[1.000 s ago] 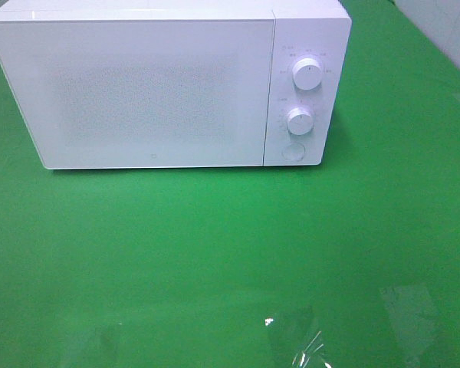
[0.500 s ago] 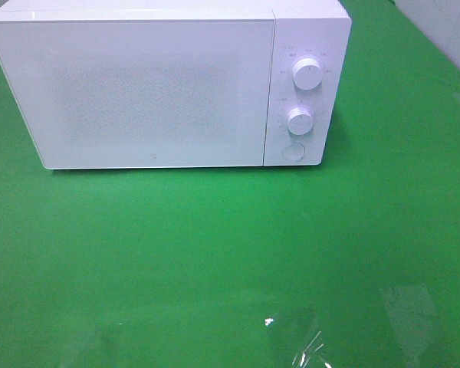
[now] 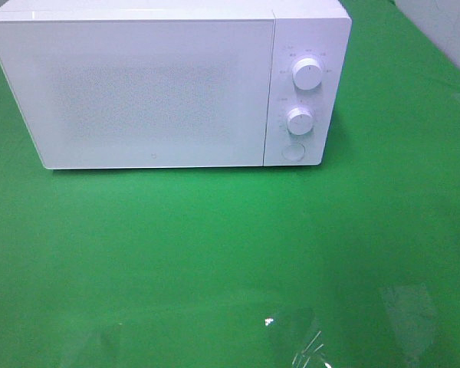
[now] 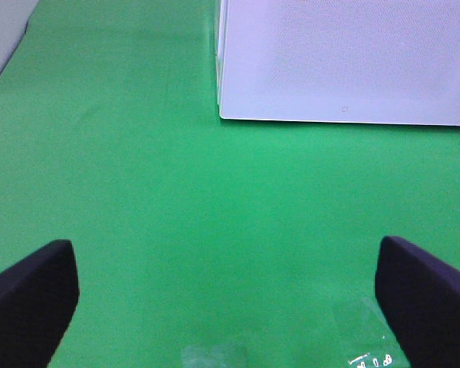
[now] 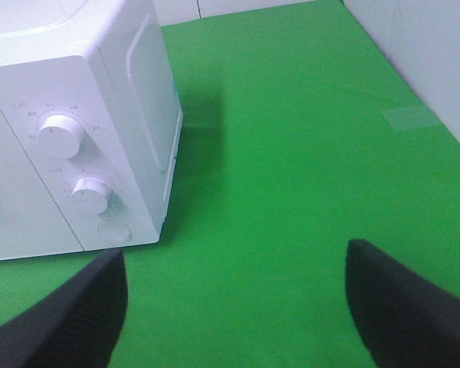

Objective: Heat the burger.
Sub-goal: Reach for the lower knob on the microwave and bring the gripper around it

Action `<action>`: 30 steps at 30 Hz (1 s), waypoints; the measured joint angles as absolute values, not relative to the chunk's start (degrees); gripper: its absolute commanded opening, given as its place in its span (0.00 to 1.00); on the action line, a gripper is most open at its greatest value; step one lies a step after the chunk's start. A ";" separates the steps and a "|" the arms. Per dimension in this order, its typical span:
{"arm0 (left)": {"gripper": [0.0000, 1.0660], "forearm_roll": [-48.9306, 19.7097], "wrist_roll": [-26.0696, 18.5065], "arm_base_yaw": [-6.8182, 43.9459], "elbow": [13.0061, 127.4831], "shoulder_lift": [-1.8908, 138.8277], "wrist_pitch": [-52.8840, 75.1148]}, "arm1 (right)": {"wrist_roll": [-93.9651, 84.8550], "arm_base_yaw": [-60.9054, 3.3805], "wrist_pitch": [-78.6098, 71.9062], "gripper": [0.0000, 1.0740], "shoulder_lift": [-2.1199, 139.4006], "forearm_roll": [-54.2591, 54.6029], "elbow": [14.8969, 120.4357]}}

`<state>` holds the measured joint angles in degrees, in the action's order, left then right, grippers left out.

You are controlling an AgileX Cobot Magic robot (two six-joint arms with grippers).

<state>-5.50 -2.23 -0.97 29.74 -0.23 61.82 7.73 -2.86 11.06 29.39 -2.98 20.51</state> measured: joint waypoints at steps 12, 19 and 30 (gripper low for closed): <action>0.91 -5.50 -2.23 -0.97 29.74 -0.23 61.82 | 8.25 -2.86 -6.07 0.71 41.94 -2.98 18.05; 0.91 -5.50 -2.23 -0.97 29.74 -0.23 61.82 | 8.77 -2.86 -14.32 0.71 49.33 -2.98 18.05; 0.91 -5.50 -2.23 -0.97 29.74 -0.23 61.82 | 7.45 -2.86 -30.71 0.71 64.00 -1.03 17.99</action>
